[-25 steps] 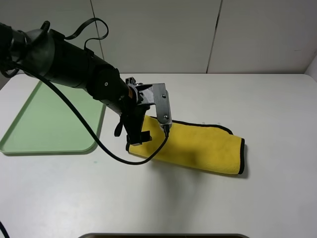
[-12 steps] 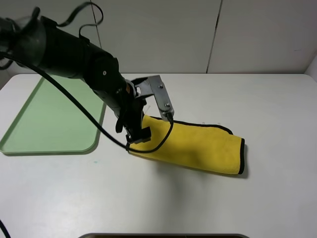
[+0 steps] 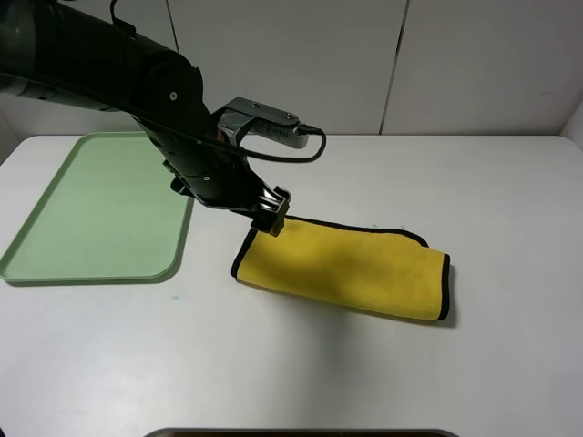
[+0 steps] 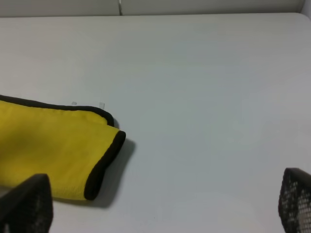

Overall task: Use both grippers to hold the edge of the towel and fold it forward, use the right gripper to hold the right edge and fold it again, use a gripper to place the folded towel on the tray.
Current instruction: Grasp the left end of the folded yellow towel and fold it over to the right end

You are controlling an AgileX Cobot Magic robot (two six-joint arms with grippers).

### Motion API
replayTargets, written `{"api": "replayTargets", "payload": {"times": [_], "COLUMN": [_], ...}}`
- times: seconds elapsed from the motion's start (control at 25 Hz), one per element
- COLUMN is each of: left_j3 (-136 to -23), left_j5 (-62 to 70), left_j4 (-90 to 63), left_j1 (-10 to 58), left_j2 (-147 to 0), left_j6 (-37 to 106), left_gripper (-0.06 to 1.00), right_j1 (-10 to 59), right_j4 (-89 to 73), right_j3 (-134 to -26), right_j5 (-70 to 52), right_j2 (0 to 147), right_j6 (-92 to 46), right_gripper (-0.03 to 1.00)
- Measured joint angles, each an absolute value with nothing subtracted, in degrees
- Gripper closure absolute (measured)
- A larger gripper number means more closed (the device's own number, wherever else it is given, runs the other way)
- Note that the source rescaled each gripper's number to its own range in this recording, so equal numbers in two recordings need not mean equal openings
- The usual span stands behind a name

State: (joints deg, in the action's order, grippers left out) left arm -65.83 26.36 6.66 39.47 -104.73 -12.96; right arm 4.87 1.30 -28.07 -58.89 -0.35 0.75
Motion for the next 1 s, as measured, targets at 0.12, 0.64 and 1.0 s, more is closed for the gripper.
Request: {"api": "replayTargets", "payload": {"times": [0.12,0.64,1.0], "left_j3": [-65.8,-69.1,-74.9], "left_j5": [23.8,22.5,28.7], "left_j4": [7.2,7.8,7.8], "left_j1": [38.8,37.3,37.3], "left_j2": [-105.1,-113.5,-117.7], "left_j6": [-21.2,-40.2,-39.8], "left_gripper": [-0.03,-0.03,-0.03], "right_j1": [4.9,4.9,4.9], "right_j4": [1.3,1.3,1.3], "right_j3": [-28.1,-28.1,-28.1], "right_j5": [-58.9,-58.9,-58.9], "right_j2": [-0.3,-0.4,-0.4], "right_j6": [0.8,0.8,0.8], "right_gripper": [-0.03,-0.03,-0.03]}}
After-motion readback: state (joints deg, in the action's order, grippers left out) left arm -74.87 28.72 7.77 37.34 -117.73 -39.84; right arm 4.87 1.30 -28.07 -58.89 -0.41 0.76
